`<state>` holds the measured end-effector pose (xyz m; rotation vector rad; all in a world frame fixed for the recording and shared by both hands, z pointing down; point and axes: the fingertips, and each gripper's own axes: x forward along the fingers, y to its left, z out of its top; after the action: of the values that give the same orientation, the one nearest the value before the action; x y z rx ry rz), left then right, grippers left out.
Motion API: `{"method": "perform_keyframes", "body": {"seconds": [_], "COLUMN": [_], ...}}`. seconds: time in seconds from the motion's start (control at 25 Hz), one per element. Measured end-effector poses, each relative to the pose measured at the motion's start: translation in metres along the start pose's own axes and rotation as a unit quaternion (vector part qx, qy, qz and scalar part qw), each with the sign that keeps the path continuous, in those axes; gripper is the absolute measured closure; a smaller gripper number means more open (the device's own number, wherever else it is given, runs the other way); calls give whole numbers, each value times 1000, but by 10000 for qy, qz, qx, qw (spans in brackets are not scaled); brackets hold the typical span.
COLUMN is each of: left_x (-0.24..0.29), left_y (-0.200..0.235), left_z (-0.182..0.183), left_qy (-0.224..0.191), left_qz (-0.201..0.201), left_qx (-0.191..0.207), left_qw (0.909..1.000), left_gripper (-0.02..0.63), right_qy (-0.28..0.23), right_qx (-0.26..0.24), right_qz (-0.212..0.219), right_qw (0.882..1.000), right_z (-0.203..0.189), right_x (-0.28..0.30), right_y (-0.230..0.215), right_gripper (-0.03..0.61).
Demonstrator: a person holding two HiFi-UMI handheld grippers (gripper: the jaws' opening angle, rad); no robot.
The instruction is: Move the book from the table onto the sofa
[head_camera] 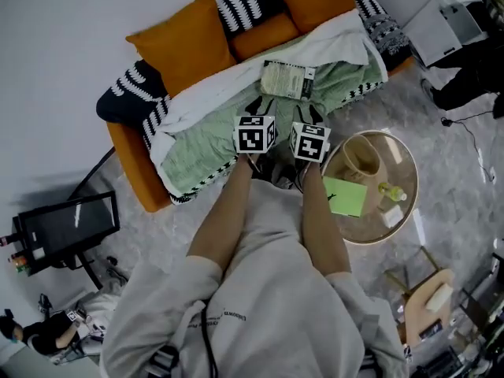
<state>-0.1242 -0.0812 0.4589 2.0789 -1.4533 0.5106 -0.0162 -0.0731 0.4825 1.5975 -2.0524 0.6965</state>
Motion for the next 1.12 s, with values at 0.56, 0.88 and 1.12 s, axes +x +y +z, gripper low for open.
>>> {"method": "perform_keyframes", "body": {"seconds": [0.56, 0.88, 1.12], "left_x": [-7, -10, -18], "left_y": [-10, -6, 4], "left_z": [-18, -18, -21], "left_qy": [-114, -148, -217], "left_qz": [65, 106, 126], "left_qx": [-112, 74, -90], "left_qw": [9999, 9998, 9996], "left_gripper": [468, 477, 499], "right_qy": [-99, -155, -141], "right_qx": [-164, -231, -239], "right_qz": [-18, -28, -49], "right_qw": [9998, 9996, 9996], "right_z": [-6, -3, -5], "right_x": [-19, -17, -15], "right_y": [-7, -1, 7], "right_gripper": [430, 446, 498]}}
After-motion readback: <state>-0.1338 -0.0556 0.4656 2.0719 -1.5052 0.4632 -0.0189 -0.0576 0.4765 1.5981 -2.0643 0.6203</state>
